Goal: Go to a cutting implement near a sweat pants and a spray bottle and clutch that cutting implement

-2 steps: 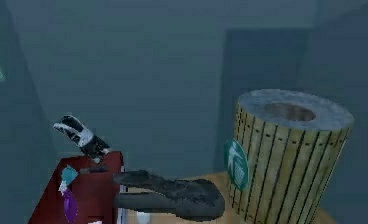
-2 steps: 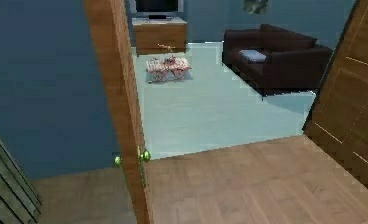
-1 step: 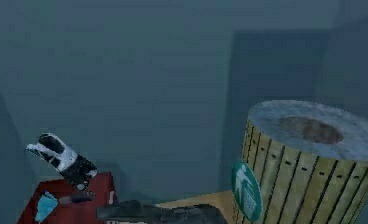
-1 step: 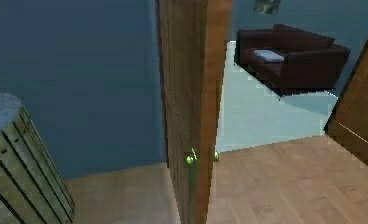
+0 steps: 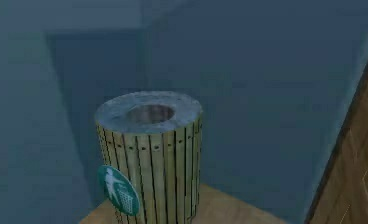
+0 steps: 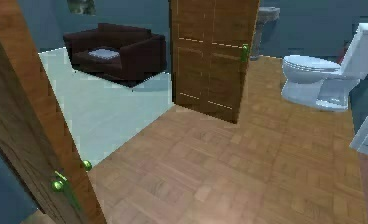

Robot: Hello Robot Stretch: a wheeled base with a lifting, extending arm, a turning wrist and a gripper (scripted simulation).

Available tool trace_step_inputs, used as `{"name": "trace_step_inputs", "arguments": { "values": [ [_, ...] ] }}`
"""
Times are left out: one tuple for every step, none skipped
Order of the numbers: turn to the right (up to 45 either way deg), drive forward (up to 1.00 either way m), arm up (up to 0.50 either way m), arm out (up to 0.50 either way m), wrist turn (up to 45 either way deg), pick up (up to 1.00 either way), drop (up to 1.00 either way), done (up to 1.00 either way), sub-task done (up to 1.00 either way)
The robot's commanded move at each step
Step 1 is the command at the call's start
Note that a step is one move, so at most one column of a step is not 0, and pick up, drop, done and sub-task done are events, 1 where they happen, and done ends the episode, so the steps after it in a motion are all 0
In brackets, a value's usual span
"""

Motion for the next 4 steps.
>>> {"name": "trace_step_inputs", "arguments": {
  "values": [
    [21.0, 0.00, 0.00, 0.00, 0.0, 0.00, 0.00, 0.00, 0.00],
    [0.0, 0.15, 0.00, 0.00, 0.0, 0.00, 0.00, 0.00, 0.00],
    [-45.0, 0.00, 0.00, 0.00, 0.0, 0.00, 0.00, 0.00, 0.00],
    [-45.0, 0.00, 0.00, 0.00, 0.0, 0.00, 0.00, 0.00, 0.00]
  ]
}}
